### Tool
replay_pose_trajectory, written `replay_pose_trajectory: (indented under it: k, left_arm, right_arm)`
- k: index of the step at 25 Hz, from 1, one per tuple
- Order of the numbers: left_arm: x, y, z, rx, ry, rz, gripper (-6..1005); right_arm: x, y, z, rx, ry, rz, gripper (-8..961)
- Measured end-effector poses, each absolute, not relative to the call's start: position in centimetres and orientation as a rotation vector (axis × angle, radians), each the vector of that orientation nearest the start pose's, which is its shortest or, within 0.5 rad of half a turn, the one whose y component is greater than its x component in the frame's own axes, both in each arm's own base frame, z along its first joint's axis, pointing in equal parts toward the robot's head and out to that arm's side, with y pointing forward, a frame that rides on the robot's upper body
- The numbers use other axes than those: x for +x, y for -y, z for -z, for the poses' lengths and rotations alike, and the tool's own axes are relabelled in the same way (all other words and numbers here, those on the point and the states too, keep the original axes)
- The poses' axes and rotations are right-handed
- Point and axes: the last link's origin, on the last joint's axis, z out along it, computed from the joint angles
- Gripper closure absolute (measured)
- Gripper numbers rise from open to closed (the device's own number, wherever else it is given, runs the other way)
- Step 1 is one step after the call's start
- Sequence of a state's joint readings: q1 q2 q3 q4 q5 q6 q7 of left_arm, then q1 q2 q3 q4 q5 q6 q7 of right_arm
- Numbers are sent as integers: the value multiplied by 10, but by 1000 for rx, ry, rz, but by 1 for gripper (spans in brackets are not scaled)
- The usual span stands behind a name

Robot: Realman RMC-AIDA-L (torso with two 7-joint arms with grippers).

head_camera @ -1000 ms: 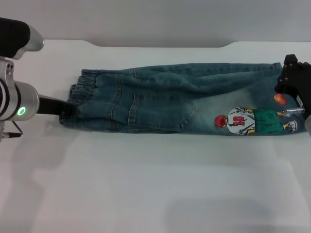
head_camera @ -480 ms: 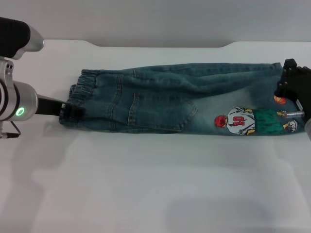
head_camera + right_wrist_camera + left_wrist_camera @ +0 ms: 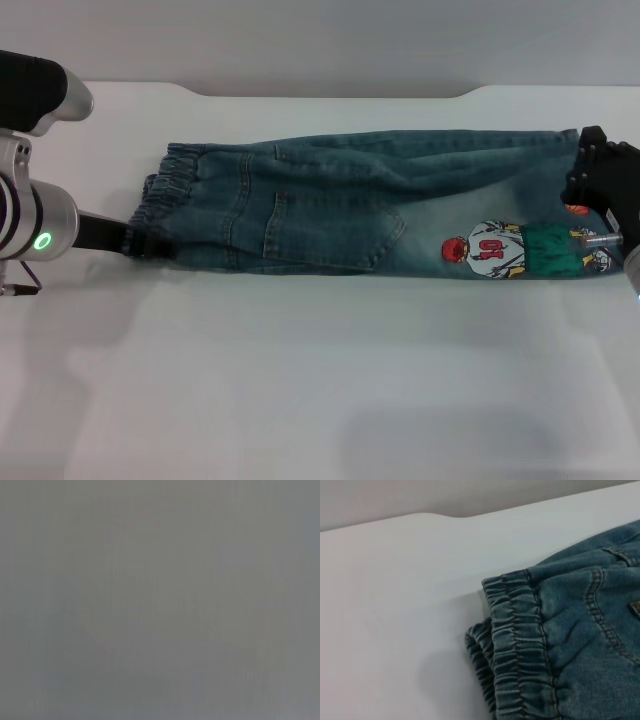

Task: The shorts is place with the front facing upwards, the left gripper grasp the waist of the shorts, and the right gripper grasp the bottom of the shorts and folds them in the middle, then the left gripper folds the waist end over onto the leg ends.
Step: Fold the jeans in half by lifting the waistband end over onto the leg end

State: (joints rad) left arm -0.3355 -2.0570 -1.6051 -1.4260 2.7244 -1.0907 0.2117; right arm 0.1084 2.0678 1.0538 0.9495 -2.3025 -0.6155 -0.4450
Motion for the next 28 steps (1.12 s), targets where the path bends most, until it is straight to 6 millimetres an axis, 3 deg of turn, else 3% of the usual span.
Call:
replay_pose_trajectory:
  k: [4,28]
  left_arm:
    - [-240,-358,-9,-2091,1124,-208,140]
    - [-245,-365,1,-2119,1102,-230,142]
  right_arm:
    - [275,-322,34,-1629,-596,-513,953]
    - [267,-313,38,-1666,-571,-517,953]
